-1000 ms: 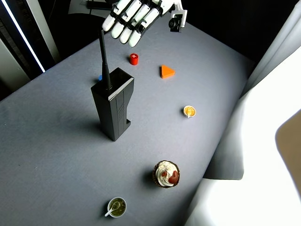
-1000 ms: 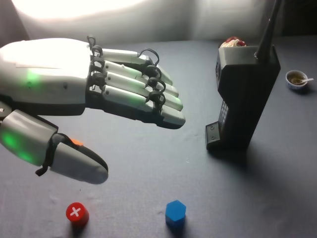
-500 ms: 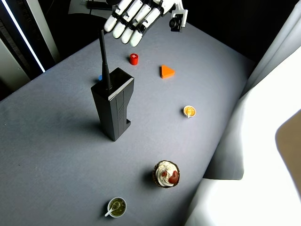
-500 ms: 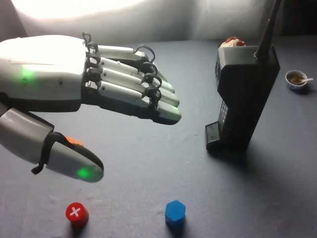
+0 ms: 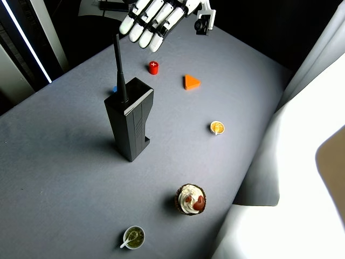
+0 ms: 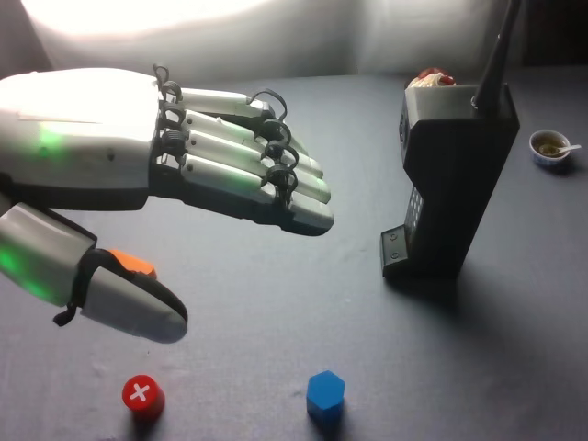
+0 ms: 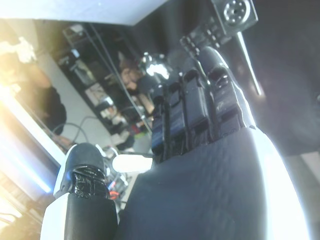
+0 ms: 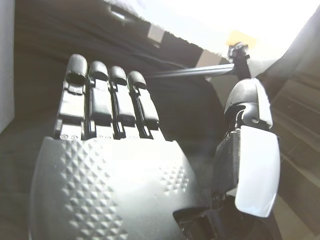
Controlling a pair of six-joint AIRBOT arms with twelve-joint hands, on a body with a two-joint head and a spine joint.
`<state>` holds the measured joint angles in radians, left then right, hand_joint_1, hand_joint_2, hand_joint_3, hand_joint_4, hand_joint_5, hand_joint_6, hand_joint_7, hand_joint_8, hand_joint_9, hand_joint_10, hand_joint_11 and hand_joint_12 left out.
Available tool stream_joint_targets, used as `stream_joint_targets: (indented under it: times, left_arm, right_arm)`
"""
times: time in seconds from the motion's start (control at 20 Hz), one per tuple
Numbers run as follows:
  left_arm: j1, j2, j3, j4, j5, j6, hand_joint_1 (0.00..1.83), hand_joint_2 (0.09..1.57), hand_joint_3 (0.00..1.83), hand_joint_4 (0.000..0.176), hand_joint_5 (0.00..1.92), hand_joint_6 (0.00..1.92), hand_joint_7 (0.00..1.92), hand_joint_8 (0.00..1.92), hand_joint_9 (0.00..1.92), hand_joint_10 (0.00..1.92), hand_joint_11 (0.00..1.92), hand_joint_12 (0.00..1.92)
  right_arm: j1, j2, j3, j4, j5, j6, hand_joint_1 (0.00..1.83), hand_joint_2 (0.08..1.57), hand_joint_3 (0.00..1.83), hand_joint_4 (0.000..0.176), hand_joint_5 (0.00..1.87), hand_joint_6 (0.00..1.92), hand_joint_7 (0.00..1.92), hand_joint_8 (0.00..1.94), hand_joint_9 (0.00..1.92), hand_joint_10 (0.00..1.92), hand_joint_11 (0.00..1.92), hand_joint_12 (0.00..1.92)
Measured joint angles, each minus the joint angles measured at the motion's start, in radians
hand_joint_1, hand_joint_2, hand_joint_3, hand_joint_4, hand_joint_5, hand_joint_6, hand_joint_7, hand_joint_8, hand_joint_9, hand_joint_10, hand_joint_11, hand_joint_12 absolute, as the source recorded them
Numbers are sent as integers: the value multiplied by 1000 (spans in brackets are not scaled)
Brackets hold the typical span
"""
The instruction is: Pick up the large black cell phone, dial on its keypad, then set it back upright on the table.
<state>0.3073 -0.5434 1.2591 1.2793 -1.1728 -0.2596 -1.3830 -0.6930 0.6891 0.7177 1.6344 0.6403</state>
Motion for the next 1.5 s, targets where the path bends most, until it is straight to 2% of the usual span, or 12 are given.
stream_joint_targets:
  times: [0.1, 0.25, 0.3, 0.35, 0.4, 0.55, 0.7, 0.95, 1.15, 1.2, 1.3, 1.5]
  left_arm:
    - [0, 0, 5, 6, 5, -1, 84, 1220, 2, 0, 257, 4, 251, 5, 238, 4, 0, 721]
    - [0, 0, 15, 21, 35, 1, 96, 1224, 1, 0, 253, 0, 223, 1, 210, 1, 0, 633]
    - [0, 0, 17, 24, 39, 10, 89, 1220, 0, 0, 247, 0, 235, 6, 220, 5, 0, 628]
    - [0, 0, 23, 25, 37, 13, 93, 1223, 0, 0, 257, 3, 261, 10, 230, 6, 0, 657]
    - [0, 0, 30, 28, 39, 14, 94, 1224, 0, 0, 265, 4, 277, 10, 241, 7, 0, 685]
    - [0, 0, 39, 50, 50, 21, 92, 1219, 0, 5, 261, 2, 272, 6, 249, 8, 0, 688]
    - [0, -1, 46, 48, 56, 26, 128, 1221, 0, 0, 251, 1, 246, 0, 229, 0, 0, 659]
    - [0, -1, 51, 49, 56, 13, 94, 1218, 1, 0, 271, 3, 257, 2, 239, 4, 0, 708]
    - [-1, -1, 51, 34, 57, 9, 100, 1218, 0, 0, 269, 1, 241, 3, 228, 3, 0, 716]
    - [-2, -1, 51, 32, 57, 9, 98, 1221, 1, 0, 269, 2, 233, 0, 222, 1, 0, 708]
    - [-2, -1, 51, 34, 56, 12, 110, 1218, 0, 0, 265, 0, 248, 7, 235, 6, 0, 702]
    - [-2, -1, 51, 45, 49, 13, 137, 1205, 0, 0, 252, 0, 242, 1, 231, 1, 0, 705]
  right_arm:
    - [23, -16, 16, 6, 2, 0, 456, 952, 0, 0, 160, 6, 143, 6, 138, 4, 0, 476]
    - [44, -47, 67, -5, 1, 0, 449, 969, 6, 0, 106, 0, 88, 0, 90, 0, 0, 453]
    - [53, -61, 92, -20, 0, -1, 477, 954, 0, 0, 130, 4, 100, 2, 105, 3, 0, 530]
    - [60, -74, 117, -43, -3, -1, 389, 972, 5, 0, 107, 0, 74, 0, 79, 0, 0, 469]
    - [72, -94, 146, -60, -4, -1, 393, 976, 4, 0, 98, 0, 61, 0, 64, 0, 0, 424]
    - [125, -157, 233, -91, -66, -21, 477, 968, 0, 0, 104, 2, 78, 5, 82, 6, 0, 443]
    - [194, -194, 292, -124, -140, -69, 476, 960, 0, 0, 117, 4, 91, 4, 85, 1, 0, 470]
    - [346, -248, 325, -222, -235, -175, 571, 961, 0, 0, 72, 2, 51, 2, 45, 0, 0, 345]
    - [358, -286, 325, -251, -259, -232, 639, 999, 6, 0, 6, 0, 0, 0, 0, 0, 0, 26]
    - [359, -292, 325, -248, -263, -237, 710, 986, 0, 0, 10, 3, 0, 0, 0, 0, 0, 4]
    - [374, -311, 336, -259, -272, -242, 631, 1004, 7, 0, 7, 2, 0, 0, 0, 0, 16, 8]
    - [464, -339, 370, -294, -311, -255, 765, 983, 0, 0, 0, 0, 0, 0, 0, 0, 3, 1]
